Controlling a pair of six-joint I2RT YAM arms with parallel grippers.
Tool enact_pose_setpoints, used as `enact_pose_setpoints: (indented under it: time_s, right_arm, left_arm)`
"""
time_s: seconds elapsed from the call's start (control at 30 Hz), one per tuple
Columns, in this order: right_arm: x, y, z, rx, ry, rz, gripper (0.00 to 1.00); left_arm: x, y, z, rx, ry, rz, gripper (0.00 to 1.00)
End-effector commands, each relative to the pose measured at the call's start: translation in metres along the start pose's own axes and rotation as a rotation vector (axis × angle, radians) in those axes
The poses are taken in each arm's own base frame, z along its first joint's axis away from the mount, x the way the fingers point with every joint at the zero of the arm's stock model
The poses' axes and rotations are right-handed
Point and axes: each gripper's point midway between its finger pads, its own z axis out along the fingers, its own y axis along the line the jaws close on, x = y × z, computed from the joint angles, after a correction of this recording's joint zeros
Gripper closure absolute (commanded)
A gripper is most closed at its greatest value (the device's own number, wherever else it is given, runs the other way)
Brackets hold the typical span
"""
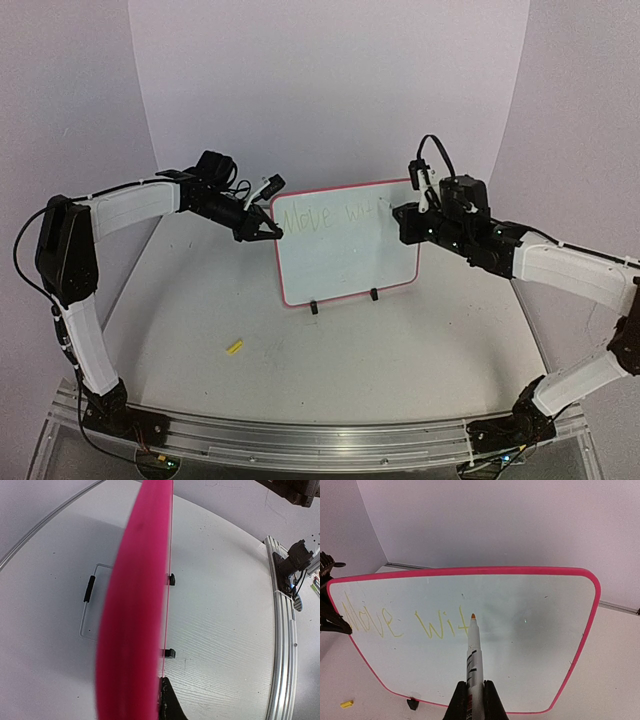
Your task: Write a sentence on the whiteboard
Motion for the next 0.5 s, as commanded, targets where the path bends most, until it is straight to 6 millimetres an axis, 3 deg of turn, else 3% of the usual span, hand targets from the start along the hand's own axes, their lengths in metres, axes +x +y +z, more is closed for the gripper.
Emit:
enact_pose_setpoints:
  time_s: [0.0, 0.47]
  right_arm:
    - [-0.024, 0.001, 0.009, 0.019, -0.049, -0.024, 1.0]
    - [-0.017, -0.006, 0.025, 0.076, -0.03, -0.046, 1.0]
  left_arm:
    - [0.023, 0.022, 0.006, -0.107, 0.094, 0.037, 1.0]
    - [0.024, 0.022, 0.007, -0.106, 0.097, 0.036, 1.0]
